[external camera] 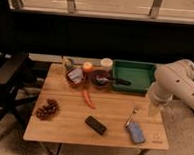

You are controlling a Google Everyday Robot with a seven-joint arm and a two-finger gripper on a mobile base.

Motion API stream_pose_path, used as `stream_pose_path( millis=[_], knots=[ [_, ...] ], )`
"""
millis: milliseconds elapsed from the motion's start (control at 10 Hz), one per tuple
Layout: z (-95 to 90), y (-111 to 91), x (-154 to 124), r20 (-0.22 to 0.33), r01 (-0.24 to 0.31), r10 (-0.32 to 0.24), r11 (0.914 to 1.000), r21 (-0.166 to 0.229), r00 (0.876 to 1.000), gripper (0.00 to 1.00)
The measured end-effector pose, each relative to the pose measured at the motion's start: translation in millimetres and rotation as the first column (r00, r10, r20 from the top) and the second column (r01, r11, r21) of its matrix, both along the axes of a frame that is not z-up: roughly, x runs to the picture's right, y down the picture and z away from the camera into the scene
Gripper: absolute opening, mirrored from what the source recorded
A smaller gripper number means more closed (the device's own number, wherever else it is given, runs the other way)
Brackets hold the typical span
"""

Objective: Place brush in tray

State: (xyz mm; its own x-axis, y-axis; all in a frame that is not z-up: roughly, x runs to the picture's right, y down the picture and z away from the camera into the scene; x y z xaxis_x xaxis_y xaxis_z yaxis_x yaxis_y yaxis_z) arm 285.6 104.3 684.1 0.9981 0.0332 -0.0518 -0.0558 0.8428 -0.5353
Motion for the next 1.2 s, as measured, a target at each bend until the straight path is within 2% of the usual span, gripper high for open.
stream_pose_path(
  millis=[600,700,800,900,1000,1200],
  knots=[
    [-0.1,-0.1,0.1,0.0,0.001,-0.001,1.0,0.001,1.0,0.65],
    [-0.4,-1.5,0.4,0.0,0.0,0.0,1.0,0.009,1.0,0.65],
    [-1.1,-7.2,1.7,0.005,-0.005,0.004,0.9991,0.042,1.0,0.65],
    [-0.6,-21.9,3.0,0.035,-0.031,0.028,0.9943,0.102,0.999,0.65],
    [4.5,-33.6,2.8,0.069,-0.057,0.049,0.9911,0.12,0.996,0.65],
    [21.5,-70.5,-9.6,0.142,-0.117,0.097,0.9841,0.134,0.985,0.65]
  ],
)
